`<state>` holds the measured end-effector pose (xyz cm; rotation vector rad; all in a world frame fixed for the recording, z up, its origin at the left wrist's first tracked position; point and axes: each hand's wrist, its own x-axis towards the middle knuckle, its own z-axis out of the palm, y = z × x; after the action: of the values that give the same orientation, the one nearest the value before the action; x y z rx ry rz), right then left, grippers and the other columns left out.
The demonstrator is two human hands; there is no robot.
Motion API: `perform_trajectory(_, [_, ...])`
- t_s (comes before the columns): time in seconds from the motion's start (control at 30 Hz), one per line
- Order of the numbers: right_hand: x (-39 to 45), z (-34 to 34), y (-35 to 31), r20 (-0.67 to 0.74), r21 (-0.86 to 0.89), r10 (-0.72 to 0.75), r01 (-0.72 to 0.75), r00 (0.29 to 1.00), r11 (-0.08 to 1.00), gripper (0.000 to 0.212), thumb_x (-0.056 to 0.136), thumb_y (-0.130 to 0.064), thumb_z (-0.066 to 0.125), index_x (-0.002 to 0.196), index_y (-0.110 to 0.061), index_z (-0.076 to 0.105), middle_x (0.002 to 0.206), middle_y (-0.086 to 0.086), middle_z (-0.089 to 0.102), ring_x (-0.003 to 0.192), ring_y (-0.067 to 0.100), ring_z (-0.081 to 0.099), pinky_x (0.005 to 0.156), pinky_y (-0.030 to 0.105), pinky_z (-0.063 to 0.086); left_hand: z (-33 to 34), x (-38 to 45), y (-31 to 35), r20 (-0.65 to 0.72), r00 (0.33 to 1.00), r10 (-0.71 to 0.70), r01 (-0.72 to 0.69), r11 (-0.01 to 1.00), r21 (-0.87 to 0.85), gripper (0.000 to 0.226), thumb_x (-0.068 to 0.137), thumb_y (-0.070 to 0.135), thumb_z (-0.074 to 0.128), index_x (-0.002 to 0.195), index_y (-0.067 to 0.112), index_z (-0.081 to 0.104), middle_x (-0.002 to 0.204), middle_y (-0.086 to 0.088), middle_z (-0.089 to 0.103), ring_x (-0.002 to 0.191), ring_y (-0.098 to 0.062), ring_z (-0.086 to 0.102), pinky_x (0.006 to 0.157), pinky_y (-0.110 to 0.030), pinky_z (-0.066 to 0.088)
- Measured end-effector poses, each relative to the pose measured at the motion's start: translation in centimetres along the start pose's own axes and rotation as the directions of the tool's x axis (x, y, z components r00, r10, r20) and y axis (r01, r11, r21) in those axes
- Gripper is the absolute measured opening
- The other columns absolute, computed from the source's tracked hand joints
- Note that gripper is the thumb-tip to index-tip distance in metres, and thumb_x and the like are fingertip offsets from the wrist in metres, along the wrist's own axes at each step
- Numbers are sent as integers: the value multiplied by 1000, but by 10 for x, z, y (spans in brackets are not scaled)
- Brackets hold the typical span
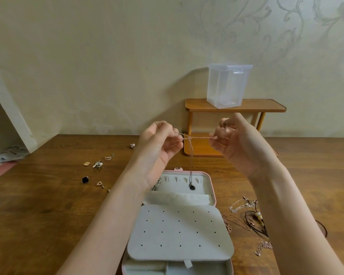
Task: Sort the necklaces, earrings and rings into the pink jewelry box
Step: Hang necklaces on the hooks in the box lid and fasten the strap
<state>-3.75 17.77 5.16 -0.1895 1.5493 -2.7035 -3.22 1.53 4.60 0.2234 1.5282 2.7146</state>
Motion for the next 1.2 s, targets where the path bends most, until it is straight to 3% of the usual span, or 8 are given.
perform_trajectory(0.27, [-4, 18, 18, 159, -274, -16, 60, 987, 960, 26, 92, -7, 40, 69, -17, 35, 53, -5, 22, 48, 11, 21, 47, 24, 20, -1, 0, 6, 4, 981, -192, 185, 935, -302, 22, 84, 0, 39, 67, 13, 41, 63, -2, 45, 49, -7, 50, 39, -10, 35])
perform_trajectory(0.4, [-6, 16, 15, 90, -574, -92, 127, 992, 809, 17, 95, -13, 46, 79, -11, 51, 51, -7, 36, 44, 5, 32, 45, 18, 28, -4, -1, 9, -23, 994, -103, 100, 991, -84, 22, 87, -2, 39, 71, 12, 41, 67, 0, 43, 42, -3, 41, 31, -11, 25])
perform_trajectory(0.47, [-4, 10, 12, 76, -707, -175, 176, 982, 685, 15, 94, -13, 47, 81, -12, 53, 52, -7, 42, 43, 3, 36, 45, 15, 32, -7, -2, 8, -31, 999, 14, -6, 972, 236, 19, 89, -1, 43, 78, 14, 43, 73, 0, 43, 43, -3, 38, 32, -12, 25])
perform_trajectory(0.6, [-2, 2, 7, 74, -763, -243, 212, 967, 611, 16, 93, -10, 47, 78, -13, 53, 52, -7, 44, 45, 3, 36, 45, 15, 31, -14, 0, 3, 117, 954, 278, -244, 485, 840, 17, 89, 6, 52, 84, 22, 47, 77, 6, 51, 48, 0, 46, 44, -11, 37])
perform_trajectory(0.83, [0, -5, 3, 33, -768, -303, 218, 953, 602, 16, 93, -12, 47, 78, -16, 52, 52, -7, 44, 46, 6, 36, 47, 18, 31, -23, 4, -9, 304, 880, 364, -323, -10, 946, 27, 84, -7, 47, 97, 16, 52, 81, 10, 38, 67, -5, 40, 60, -9, 34])
perform_trajectory(0.93, [1, -7, 2, 33, -753, -310, 228, 950, 618, 17, 93, -12, 47, 78, -16, 52, 47, -11, 43, 42, 2, 35, 44, 16, 31, -26, 8, -12, 261, 858, 443, -247, -89, 965, 26, 90, -2, 48, 110, 14, 52, 94, 5, 40, 67, -9, 42, 54, -12, 32])
perform_trajectory(1.1, [3, -6, 4, 53, -793, -314, 231, 948, 564, 17, 93, -11, 47, 77, -15, 52, 55, -5, 45, 48, 6, 38, 47, 16, 32, -24, 7, -9, 243, 833, 497, -288, 16, 957, 14, 94, 25, 50, 92, 13, 59, 63, 12, 43, 56, -4, 42, 53, -9, 32])
perform_trajectory(1.2, [1, -3, 8, 81, -787, -252, 217, 964, 578, 16, 93, -11, 46, 79, -13, 52, 53, -7, 44, 46, 5, 38, 44, 14, 32, -16, 6, -3, 39, 967, 251, -155, 462, 873, 52, 94, 51, 32, 81, 13, 64, 50, 7, 44, 44, -5, 40, 45, -20, 31])
